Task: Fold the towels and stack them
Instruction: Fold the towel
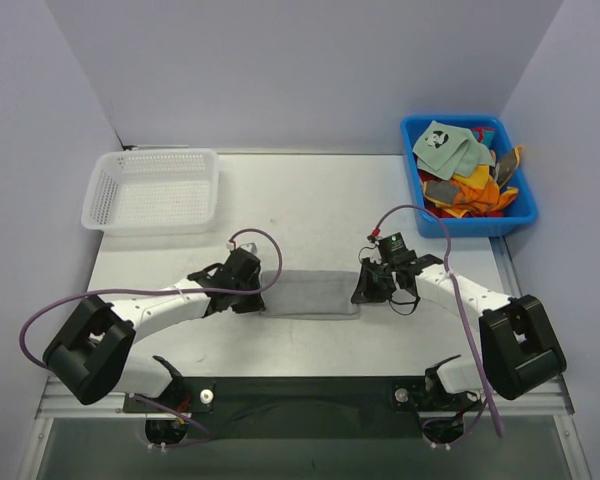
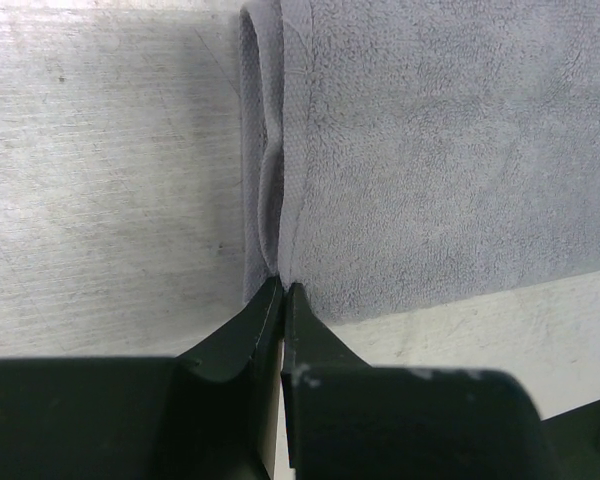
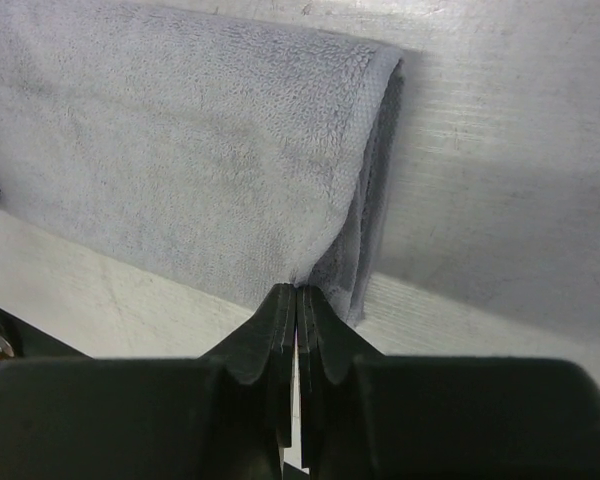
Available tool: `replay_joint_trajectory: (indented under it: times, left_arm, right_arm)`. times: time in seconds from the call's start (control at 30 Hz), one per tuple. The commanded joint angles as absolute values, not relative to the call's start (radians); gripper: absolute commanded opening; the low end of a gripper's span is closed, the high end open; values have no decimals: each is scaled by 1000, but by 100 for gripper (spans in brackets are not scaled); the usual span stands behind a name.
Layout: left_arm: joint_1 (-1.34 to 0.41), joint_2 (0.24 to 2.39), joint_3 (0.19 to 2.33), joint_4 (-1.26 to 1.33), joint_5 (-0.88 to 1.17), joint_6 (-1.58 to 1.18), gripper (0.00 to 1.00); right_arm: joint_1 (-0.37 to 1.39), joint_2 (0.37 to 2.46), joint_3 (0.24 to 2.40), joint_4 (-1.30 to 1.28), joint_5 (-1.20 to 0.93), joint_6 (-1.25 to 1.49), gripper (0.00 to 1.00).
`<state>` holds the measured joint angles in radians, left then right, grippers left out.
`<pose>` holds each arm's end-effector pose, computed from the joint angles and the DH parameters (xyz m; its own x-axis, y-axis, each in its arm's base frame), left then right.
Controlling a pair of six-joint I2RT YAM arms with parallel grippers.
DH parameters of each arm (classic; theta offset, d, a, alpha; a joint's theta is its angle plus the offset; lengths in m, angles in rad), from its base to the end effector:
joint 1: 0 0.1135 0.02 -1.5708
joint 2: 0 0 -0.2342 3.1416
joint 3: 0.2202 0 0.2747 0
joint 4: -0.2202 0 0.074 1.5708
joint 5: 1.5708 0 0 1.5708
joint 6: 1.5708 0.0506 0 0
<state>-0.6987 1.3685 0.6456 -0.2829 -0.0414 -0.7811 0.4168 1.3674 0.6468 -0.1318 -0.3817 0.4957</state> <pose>0.2160 -0.1787 0.1054 -0.8998 -0.1629 -0.4048 -0.0110 0.9359 -0.3521 0.2606 0.1360 0.1200 -0.8909 0.0883 -0.4456 -0.2002 0.8041 0.5597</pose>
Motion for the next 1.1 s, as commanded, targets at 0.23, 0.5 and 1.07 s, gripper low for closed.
replay_joint_trajectory:
  times: [0.23, 0.5, 1.07]
  left_arm:
    - [-701, 1264, 715, -359, -89, -765, 2]
    - [-699, 1298, 683, -376, -87, -769, 2]
    - [-703, 1284, 722, -416, -90, -773, 86]
  right_arm:
    - [405, 1269, 709, -250, -402, 477, 0]
    - [406, 1304, 669, -265, -425, 503, 0]
    - [422, 1243, 695, -316, -408, 456, 52]
